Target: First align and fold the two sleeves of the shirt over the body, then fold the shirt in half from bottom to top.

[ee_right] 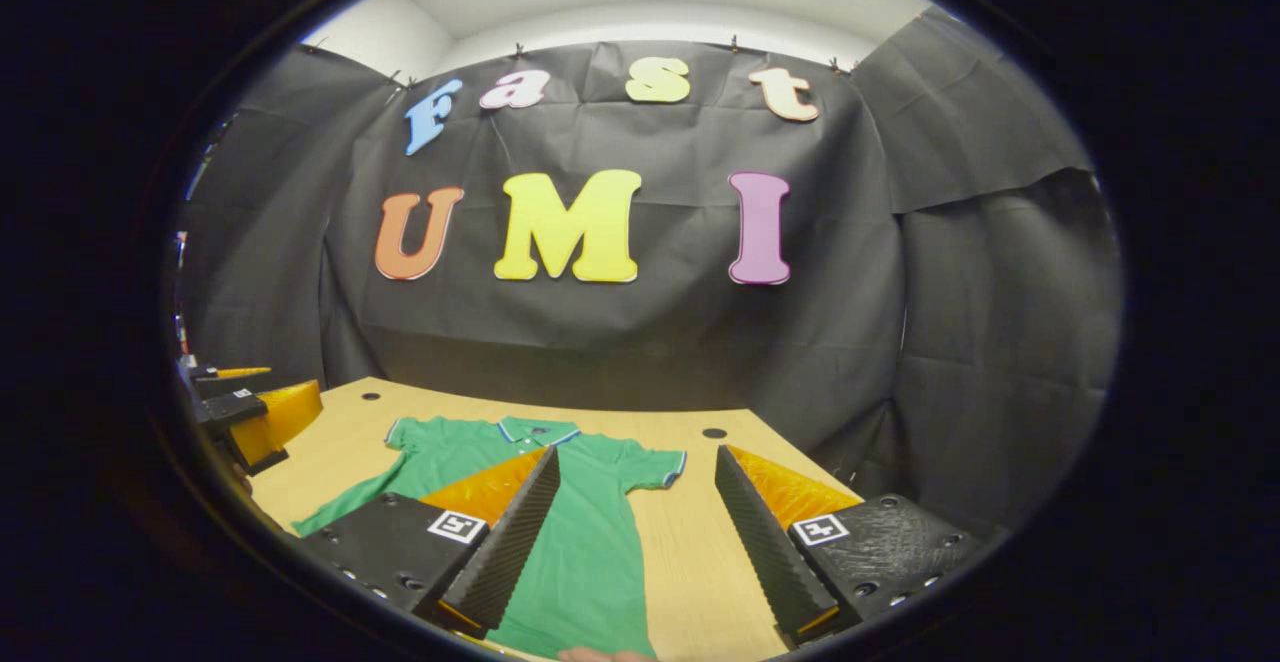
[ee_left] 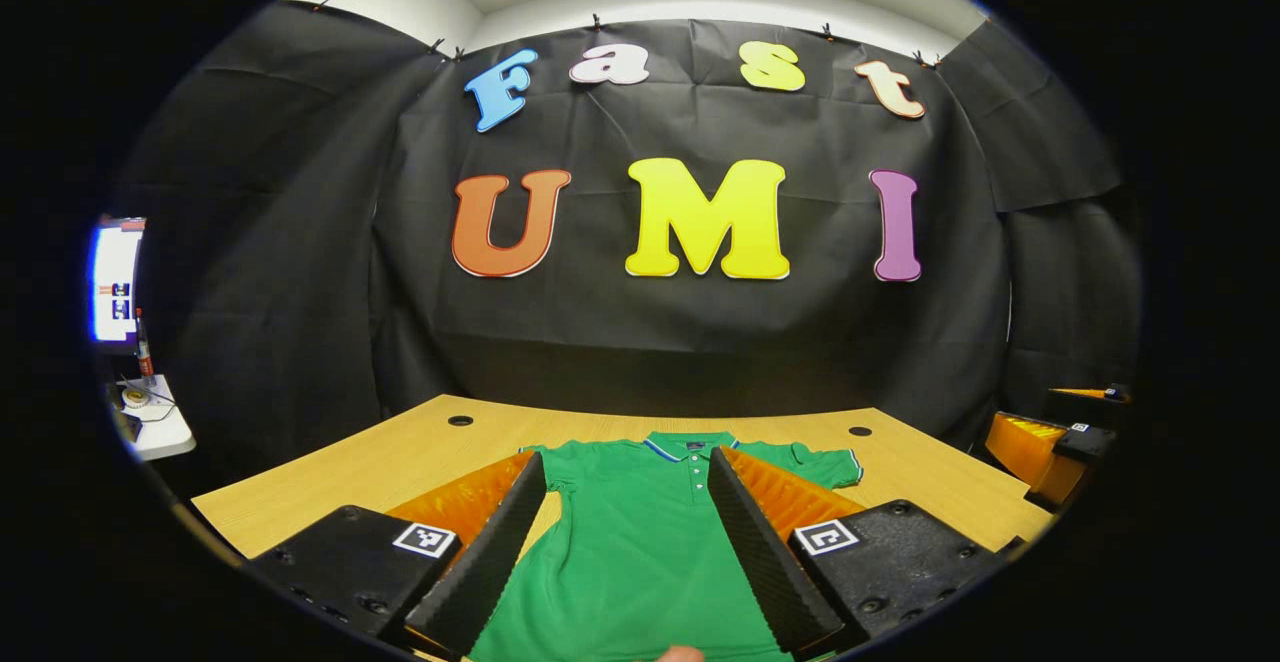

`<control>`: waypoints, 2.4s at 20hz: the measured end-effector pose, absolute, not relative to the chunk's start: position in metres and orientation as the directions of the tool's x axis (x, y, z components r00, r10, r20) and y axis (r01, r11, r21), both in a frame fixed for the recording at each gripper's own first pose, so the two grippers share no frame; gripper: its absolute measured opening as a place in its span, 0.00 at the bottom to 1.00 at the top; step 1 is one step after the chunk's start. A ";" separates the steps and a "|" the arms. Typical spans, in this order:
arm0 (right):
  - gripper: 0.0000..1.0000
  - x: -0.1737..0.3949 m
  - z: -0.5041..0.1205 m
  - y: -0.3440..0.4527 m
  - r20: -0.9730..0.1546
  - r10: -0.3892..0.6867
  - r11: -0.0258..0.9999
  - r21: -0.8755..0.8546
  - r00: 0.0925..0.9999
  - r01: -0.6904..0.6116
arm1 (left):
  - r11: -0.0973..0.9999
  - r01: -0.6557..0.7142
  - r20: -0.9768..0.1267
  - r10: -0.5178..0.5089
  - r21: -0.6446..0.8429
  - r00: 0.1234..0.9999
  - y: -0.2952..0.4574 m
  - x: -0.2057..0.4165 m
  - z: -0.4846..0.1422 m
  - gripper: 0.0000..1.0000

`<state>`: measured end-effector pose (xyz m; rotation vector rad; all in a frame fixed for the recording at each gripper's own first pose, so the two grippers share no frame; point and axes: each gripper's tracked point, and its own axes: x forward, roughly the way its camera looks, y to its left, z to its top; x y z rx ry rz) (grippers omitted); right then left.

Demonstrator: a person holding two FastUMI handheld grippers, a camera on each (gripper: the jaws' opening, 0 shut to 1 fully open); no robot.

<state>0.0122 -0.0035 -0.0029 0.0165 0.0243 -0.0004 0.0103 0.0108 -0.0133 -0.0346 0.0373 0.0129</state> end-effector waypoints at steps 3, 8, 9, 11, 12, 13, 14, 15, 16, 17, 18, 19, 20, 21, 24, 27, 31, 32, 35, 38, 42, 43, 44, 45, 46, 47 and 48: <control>0.94 0.032 -0.008 -0.004 -0.046 -0.007 1.000 0.019 0.999 0.008 | 0.999 -0.010 -0.045 0.008 -0.036 0.999 0.009 0.014 -0.019 1.00; 0.97 0.102 -0.017 0.003 -0.101 -0.004 1.000 0.030 0.995 0.007 | 1.000 -0.005 -0.033 0.005 -0.009 0.999 0.005 0.027 -0.026 1.00; 0.95 0.122 -0.022 0.001 -0.112 -0.015 0.999 0.029 0.994 0.019 | 1.000 -0.015 -0.030 0.015 0.001 0.999 0.007 0.030 -0.029 1.00; 0.96 0.164 -0.040 -0.001 -0.168 -0.040 0.999 0.018 0.985 0.043 | 1.000 -0.017 -0.046 0.016 -0.008 0.999 0.006 0.037 -0.038 1.00; 0.97 0.185 -0.050 -0.003 -0.201 -0.046 0.999 0.018 0.979 0.051 | 1.000 -0.015 -0.056 0.014 -0.018 0.998 0.006 0.040 -0.042 1.00; 0.97 0.205 -0.060 -0.006 -0.228 -0.057 0.998 0.022 0.972 0.064 | 1.000 -0.015 -0.059 0.013 -0.025 0.998 0.005 0.041 -0.045 1.00; 0.96 0.226 -0.070 -0.010 -0.258 -0.072 0.996 0.023 0.963 0.081 | 0.999 -0.014 -0.066 0.011 -0.032 0.998 0.005 0.045 -0.046 1.00; 0.95 0.242 -0.082 -0.016 -0.289 -0.091 0.995 0.016 0.953 0.099 | 0.999 -0.012 -0.078 0.009 -0.037 0.997 0.005 0.047 -0.052 1.00; 0.95 0.259 -0.092 -0.021 -0.313 -0.103 0.994 0.008 0.944 0.112 | 0.999 -0.013 -0.089 0.009 -0.040 0.996 0.005 0.048 -0.056 1.00; 0.95 0.276 -0.106 -0.024 -0.341 -0.106 0.994 0.001 0.934 0.113 | 0.999 -0.019 -0.096 0.015 -0.038 0.995 0.006 0.051 -0.058 1.00; 0.95 0.288 -0.118 -0.028 -0.374 -0.120 0.992 -0.008 0.920 0.126 | 0.999 -0.023 -0.100 0.019 -0.033 0.995 0.007 0.053 -0.060 1.00; 0.95 0.295 -0.129 -0.032 -0.399 -0.130 0.990 -0.005 0.908 0.140 | 0.999 -0.025 -0.106 0.022 -0.027 0.994 0.007 0.055 -0.064 1.00; 0.96 0.305 -0.138 -0.034 -0.427 -0.128 0.989 0.011 0.895 0.146 | 0.999 -0.024 -0.112 0.021 -0.023 0.994 0.007 0.057 -0.066 1.00; 0.95 0.313 -0.147 -0.036 -0.452 -0.125 0.987 0.031 0.883 0.156 | 1.000 -0.021 -0.117 0.018 -0.022 0.993 0.006 0.059 -0.070 1.00; 0.95 0.328 -0.167 -0.041 -0.520 -0.121 0.976 0.095 0.845 0.198 | 0.999 -0.024 -0.147 0.020 -0.028 0.989 0.009 0.063 -0.080 1.00; 0.93 0.333 -0.194 -0.040 -0.593 -0.109 0.960 0.145 0.798 0.239 | 0.999 -0.040 -0.164 0.033 -0.035 0.986 0.015 0.066 -0.084 1.00; 0.79 0.337 -0.204 -0.045 -0.612 -0.129 0.970 0.085 0.780 0.228 | 0.998 -0.044 -0.167 0.037 -0.037 0.985 0.015 0.067 -0.087 1.00; 0.72 0.339 -0.202 -0.042 -0.607 -0.111 0.971 0.103 0.787 0.217 | 0.998 -0.040 -0.171 0.033 -0.039 0.985 0.015 0.068 -0.088 1.00; 0.42 0.350 -0.205 -0.038 -0.601 -0.083 0.972 0.127 0.795 0.197 | 0.999 -0.039 -0.184 0.032 -0.034 0.982 0.014 0.069 -0.092 1.00; 0.16 0.353 -0.203 -0.035 -0.582 -0.065 0.985 0.090 0.810 0.144 | 0.999 -0.040 -0.193 0.034 -0.030 0.981 0.015 0.070 -0.095 1.00; 0.02 0.354 -0.188 -0.033 -0.511 -0.093 0.993 -0.111 0.854 0.042 | 0.998 -0.061 -0.201 0.053 -0.030 0.978 0.024 0.074 -0.099 1.00; 0.02 0.354 -0.184 -0.030 -0.493 -0.097 0.988 -0.151 0.865 0.024 | 0.997 -0.064 -0.205 0.055 -0.034 0.977 0.025 0.075 -0.101 1.00; 0.02 0.353 -0.178 -0.026 -0.478 -0.101 0.983 -0.186 0.872 0.012 | 0.997 -0.068 -0.211 0.058 -0.040 0.976 0.026 0.075 -0.102 1.00; 0.02 0.353 -0.173 -0.023 -0.464 -0.105 0.977 -0.211 0.880 0.006 | 0.996 -0.074 -0.219 0.063 -0.043 0.974 0.028 0.076 -0.106 1.00; 0.02 0.353 -0.167 -0.019 -0.446 -0.115 0.969 -0.245 0.888 0.003 | 0.996 -0.079 -0.227 0.067 -0.046 0.972 0.030 0.077 -0.107 1.00; 0.02 0.353 -0.161 -0.015 -0.423 -0.117 0.959 -0.283 0.898 -0.008 | 0.996 -0.082 -0.232 0.069 -0.047 0.970 0.029 0.076 -0.109 1.00; 0.02 0.354 -0.153 -0.008 -0.394 -0.115 0.945 -0.326 0.912 -0.022 | 0.995 -0.083 -0.232 0.069 -0.049 0.970 0.029 0.076 -0.108 1.00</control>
